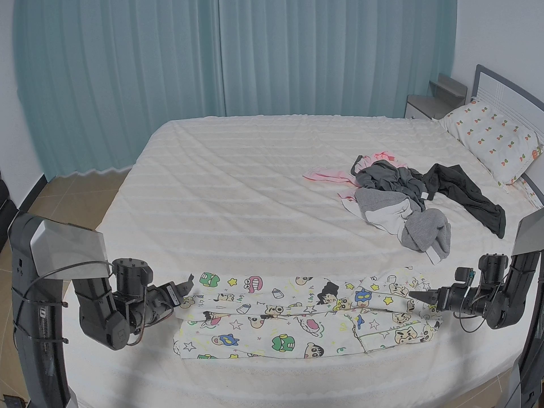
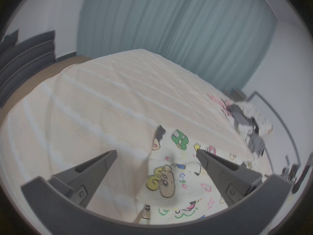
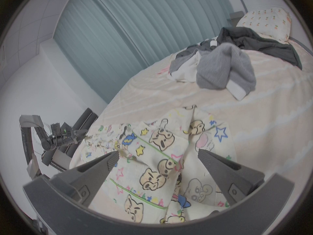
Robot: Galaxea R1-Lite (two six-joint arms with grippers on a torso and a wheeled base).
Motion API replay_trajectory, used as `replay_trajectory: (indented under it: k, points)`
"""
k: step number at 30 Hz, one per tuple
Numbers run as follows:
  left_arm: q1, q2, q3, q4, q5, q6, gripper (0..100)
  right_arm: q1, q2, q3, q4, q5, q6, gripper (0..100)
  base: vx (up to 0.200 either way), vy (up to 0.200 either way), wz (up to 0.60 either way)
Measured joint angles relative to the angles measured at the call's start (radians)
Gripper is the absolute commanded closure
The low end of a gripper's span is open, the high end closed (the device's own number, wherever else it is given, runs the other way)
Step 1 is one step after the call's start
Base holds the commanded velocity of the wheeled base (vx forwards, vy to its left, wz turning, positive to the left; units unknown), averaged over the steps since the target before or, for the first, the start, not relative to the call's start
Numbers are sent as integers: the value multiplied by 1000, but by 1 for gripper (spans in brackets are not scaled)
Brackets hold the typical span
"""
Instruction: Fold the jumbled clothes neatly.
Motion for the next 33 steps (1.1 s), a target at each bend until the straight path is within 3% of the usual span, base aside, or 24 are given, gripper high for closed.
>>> replay_trajectory:
  k: [6, 11, 16, 33]
  points:
    - [50, -61, 50, -13, -117, -292, 0, 75, -41, -26, 0, -93, 204, 0, 0, 0, 0]
    - [75, -100, 139, -139, -225, -437, 0, 154, 5, -64, 0, -230, 262, 0, 0, 0, 0]
    - [71, -106, 229, -272, -255, -460, 0, 179, 48, -80, 10, -270, 283, 0, 0, 0, 0]
    - [52, -80, 273, -277, -258, -449, 0, 161, 82, -59, 1, -280, 289, 0, 0, 0, 0]
